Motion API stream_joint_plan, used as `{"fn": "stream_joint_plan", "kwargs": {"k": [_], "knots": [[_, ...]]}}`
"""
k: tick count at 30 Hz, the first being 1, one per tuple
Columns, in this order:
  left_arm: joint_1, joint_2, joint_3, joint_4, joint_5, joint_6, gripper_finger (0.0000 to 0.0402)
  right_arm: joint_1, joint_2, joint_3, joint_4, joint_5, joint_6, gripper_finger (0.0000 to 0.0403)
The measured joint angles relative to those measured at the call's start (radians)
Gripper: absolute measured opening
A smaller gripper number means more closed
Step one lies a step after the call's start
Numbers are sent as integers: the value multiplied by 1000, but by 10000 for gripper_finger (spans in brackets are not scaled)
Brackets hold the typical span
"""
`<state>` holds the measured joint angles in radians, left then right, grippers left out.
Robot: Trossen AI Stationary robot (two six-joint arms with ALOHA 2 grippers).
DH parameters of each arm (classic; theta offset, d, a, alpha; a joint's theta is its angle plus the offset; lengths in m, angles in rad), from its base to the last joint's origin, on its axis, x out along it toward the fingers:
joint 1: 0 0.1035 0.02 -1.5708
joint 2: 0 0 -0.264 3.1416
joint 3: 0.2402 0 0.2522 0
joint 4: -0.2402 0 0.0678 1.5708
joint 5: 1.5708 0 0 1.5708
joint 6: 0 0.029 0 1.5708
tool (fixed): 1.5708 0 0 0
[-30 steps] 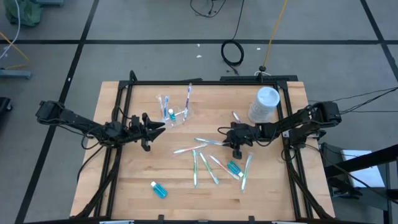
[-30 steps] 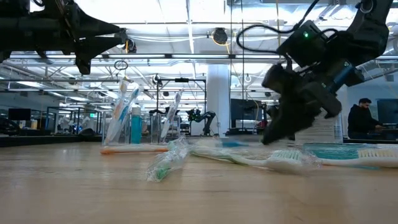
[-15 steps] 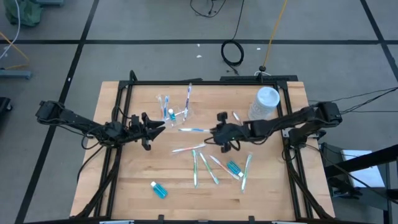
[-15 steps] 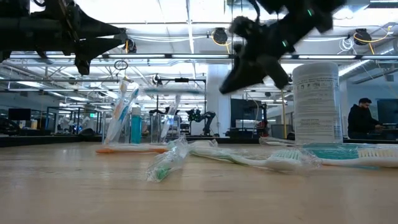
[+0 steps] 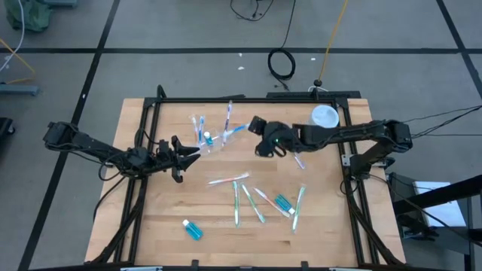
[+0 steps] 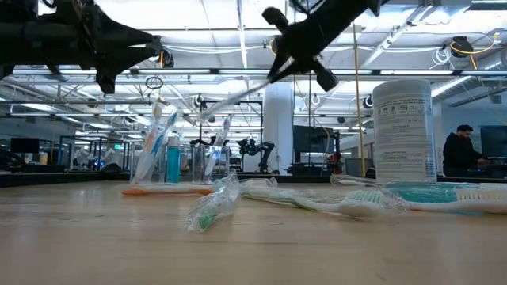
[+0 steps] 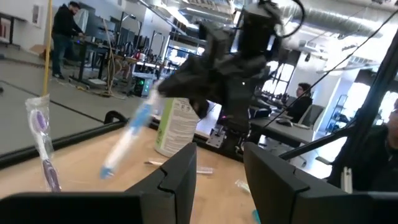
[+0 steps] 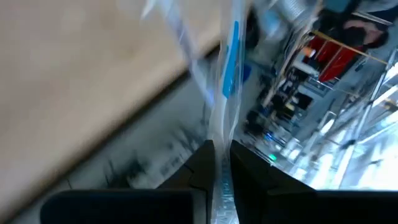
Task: Pick & Place toothbrushing station
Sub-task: Put the blue toothbrush into the transparent organizer, then put the left blue mouthwash into the transparent organizer
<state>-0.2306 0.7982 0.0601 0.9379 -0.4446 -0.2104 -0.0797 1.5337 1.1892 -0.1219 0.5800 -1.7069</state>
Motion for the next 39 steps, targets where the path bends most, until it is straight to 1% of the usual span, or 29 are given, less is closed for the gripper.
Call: {"fn": "stream_joint_plan", "kwargs": {"k": [2, 5, 8, 13, 16, 21, 23, 26, 28, 30, 32, 33, 36, 37, 39], "knots": [[0, 0, 0, 0, 0, 33, 136, -29, 11, -16, 50, 20, -105, 28], [0, 0, 0, 1, 0, 77, 136, -61, 47, -29, 138, 21, -254, 23], [0, 0, 0, 1, 0, 100, 136, -79, 95, -26, 244, -17, -425, 19], [0, 0, 0, 1, 0, 149, 136, -85, 176, -29, 239, -45, -642, 18], [0, 0, 0, 0, -1, 185, 136, -85, 209, -29, 286, -100, -705, 17], [0, 0, 0, 1, -1, 241, 136, -86, 262, -29, 458, -206, -719, 36], [0, 0, 0, 1, -1, 243, 136, -85, 266, -29, 508, -251, -705, 47], [0, 0, 0, 1, -1, 243, 136, -85, 266, -29, 511, -337, -668, 66], [0, 0, 0, 1, -1, 242, 136, -84, 267, -29, 507, -369, -634, 79], [0, 0, 0, 1, -1, 242, 136, -84, 268, -29, 507, -374, -566, 92], [0, 0, 0, 1, -1, 235, 136, -89, 268, -29, 507, -376, -460, 105], [0, 0, 0, 1, -1, 233, 136, -93, 268, -29, 507, -391, -376, 111], [0, 0, 0, 2, -1, 224, 136, -112, 268, -29, 507, -485, -108, 130], [0, 0, 0, 2, -1, 219, 136, -118, 268, -29, 507, -516, -39, 136], [0, 0, 0, 3, -1, 208, 136, -124, 268, -29, 507, -560, 49, 149]]}}
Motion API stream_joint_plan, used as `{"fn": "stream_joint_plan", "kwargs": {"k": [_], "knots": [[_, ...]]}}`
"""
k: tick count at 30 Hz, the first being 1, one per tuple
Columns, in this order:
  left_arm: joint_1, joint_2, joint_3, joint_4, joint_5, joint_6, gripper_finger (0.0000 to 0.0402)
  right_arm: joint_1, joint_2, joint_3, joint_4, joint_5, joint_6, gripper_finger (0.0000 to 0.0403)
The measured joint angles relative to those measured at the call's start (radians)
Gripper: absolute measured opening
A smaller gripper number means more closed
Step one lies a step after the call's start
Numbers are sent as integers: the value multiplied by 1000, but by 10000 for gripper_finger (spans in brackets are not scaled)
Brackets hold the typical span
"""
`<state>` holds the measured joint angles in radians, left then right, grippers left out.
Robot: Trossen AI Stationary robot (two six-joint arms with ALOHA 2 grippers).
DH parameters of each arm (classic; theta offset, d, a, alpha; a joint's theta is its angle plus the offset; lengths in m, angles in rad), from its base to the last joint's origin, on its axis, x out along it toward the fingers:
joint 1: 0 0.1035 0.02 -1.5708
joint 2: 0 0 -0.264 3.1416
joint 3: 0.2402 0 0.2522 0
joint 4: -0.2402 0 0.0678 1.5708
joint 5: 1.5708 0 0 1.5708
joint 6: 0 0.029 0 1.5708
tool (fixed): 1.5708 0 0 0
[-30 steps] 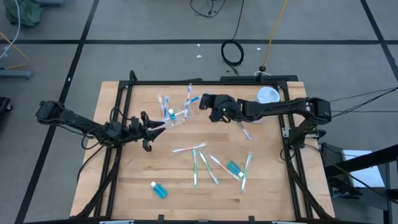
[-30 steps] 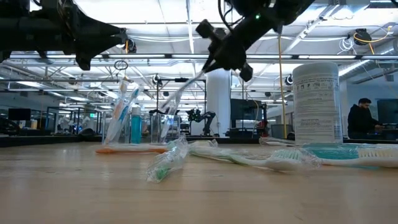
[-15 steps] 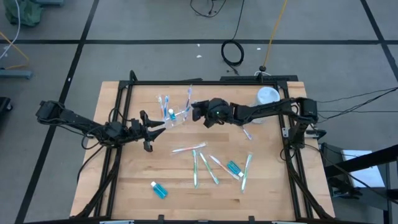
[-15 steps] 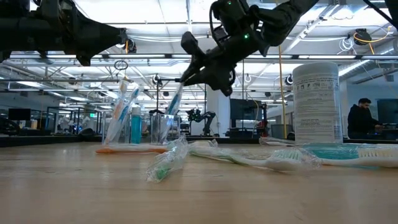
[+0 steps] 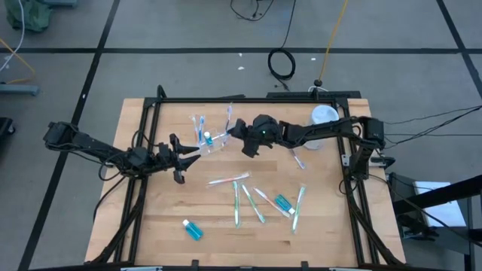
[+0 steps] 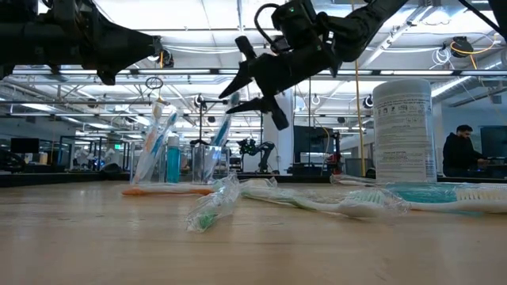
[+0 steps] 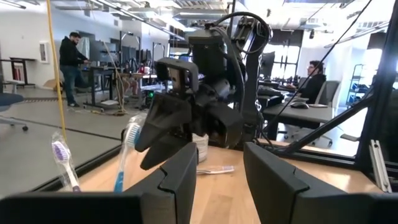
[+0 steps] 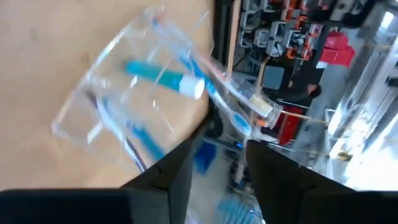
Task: Pick & Place toothbrushing station
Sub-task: Put the left blue mouthwash into the transparent organizer
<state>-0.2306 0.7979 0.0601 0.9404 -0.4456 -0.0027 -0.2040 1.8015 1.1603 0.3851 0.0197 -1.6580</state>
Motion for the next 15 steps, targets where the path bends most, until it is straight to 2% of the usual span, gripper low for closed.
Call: {"fn": "stream_joint_plan", "kwargs": {"k": [8, 12, 15], "knots": [[0, 0, 0, 0, 0, -26, 136, 16, 0, 0, 42, -17, 254, 179], [0, 0, 0, 0, 0, -91, 136, 50, 0, 0, 164, -11, 583, 178], [0, 0, 0, -1, 0, -113, 136, 82, 0, 0, 209, 93, 850, 173]]}}
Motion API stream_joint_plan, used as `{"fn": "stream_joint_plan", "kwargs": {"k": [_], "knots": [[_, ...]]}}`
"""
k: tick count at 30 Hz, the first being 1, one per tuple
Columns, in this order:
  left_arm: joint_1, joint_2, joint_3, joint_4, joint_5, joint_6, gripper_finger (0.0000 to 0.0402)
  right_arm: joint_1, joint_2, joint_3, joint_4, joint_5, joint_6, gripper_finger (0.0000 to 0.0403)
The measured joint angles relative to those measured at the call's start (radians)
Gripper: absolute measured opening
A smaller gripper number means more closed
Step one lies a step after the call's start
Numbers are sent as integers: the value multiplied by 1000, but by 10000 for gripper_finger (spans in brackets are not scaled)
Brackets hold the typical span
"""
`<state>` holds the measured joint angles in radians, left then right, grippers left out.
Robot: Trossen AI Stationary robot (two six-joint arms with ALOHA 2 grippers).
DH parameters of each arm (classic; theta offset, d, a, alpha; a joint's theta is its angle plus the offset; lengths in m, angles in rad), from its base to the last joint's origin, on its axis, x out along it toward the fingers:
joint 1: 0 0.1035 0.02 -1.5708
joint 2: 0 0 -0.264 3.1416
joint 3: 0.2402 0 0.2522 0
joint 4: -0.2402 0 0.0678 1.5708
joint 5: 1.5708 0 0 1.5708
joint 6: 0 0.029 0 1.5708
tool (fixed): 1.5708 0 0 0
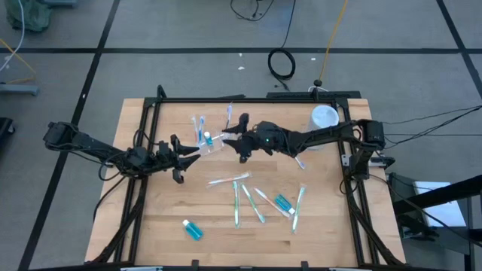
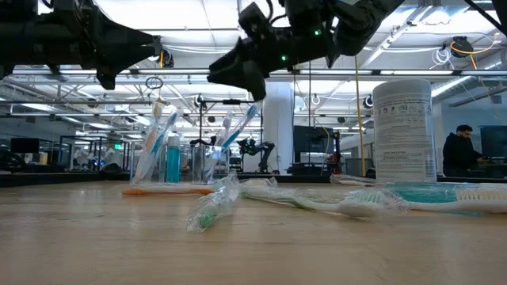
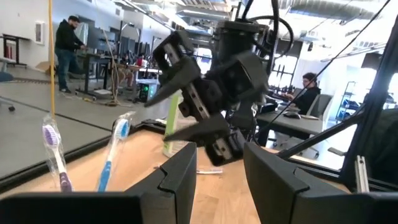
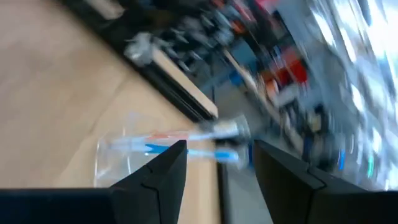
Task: Pick & Place toothbrushing station
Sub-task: Put the left blue mouthwash into the transparent organizer
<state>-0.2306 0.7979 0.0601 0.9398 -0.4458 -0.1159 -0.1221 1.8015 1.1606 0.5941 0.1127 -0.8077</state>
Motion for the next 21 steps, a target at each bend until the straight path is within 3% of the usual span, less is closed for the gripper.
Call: {"fn": "stream_joint_plan", "kwargs": {"k": [6, 10, 13, 15, 21], "knots": [[1, 0, 0, 0, 40, -86, 136, 51, 0, 0, -6, 316, 308, 170], [-14, 1, 28, -5, 262, -141, 136, 80, 0, 0, -16, 286, 419, 169], [-66, 0, 104, -48, 299, -80, 136, 98, -3, 0, -38, 250, 424, 169], [-108, 1, 185, -184, 273, -12, 136, 109, -12, 0, -45, 251, 439, 169], [-205, 62, 500, -903, 104, 13, 136, 136, -13, 0, -167, 251, 540, 169]]}}
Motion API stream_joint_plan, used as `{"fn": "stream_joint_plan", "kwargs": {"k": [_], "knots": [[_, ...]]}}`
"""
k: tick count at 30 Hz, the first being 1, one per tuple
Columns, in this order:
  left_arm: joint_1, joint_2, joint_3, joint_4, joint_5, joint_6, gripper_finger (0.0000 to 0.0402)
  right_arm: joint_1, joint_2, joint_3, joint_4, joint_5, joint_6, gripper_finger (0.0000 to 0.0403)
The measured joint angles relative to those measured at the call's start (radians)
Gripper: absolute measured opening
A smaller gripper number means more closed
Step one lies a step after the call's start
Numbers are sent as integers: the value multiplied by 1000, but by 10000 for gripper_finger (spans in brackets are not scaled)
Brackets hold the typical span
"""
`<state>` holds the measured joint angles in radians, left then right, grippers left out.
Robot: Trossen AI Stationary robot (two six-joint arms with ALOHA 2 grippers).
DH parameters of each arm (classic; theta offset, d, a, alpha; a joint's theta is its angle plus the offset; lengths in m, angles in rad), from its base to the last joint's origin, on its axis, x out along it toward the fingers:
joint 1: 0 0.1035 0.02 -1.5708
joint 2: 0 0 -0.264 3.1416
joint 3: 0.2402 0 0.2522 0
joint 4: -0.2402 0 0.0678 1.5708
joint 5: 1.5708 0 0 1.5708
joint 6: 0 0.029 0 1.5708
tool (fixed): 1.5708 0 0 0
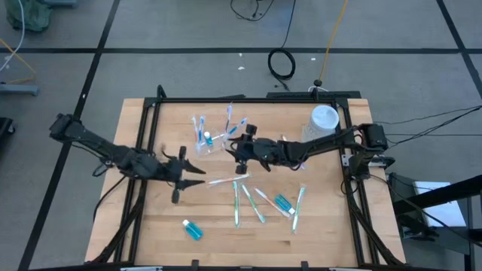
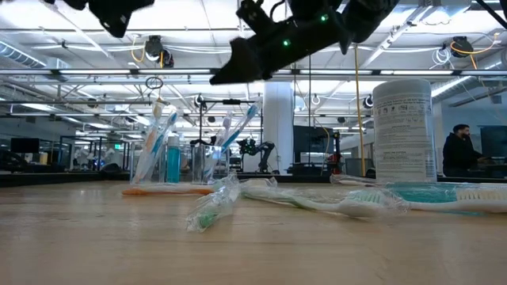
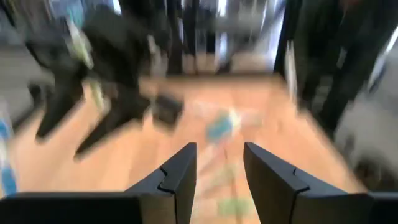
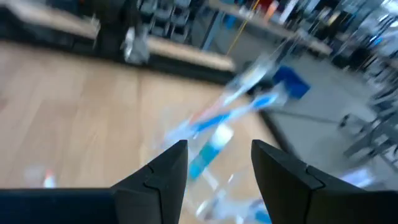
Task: Pick & Place toothbrushing station
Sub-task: Put the left blue mouthwash into the transparent organizer
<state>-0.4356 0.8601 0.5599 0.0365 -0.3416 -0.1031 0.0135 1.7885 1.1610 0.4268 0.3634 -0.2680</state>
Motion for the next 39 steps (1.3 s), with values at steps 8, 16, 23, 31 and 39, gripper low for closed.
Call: {"fn": "stream_joint_plan", "kwargs": {"k": [8, 16, 23, 31, 39], "knots": [[-104, 203, 115, -244, 79, -342, 181, 29, 0, 0, -114, 0, -55, 169], [-215, 405, 119, -267, 113, -312, 231, 32, 0, 0, -112, -2, -32, 169], [-288, 496, 117, -392, 195, -351, 234, 57, 0, 0, -116, -2, -17, 169], [-388, 494, -6, -239, 151, -381, 234, 103, 0, 0, -118, -3, 5, 169], [-424, 494, -156, 0, 105, -405, 234, 144, 0, 0, -114, -3, 4, 169]]}}
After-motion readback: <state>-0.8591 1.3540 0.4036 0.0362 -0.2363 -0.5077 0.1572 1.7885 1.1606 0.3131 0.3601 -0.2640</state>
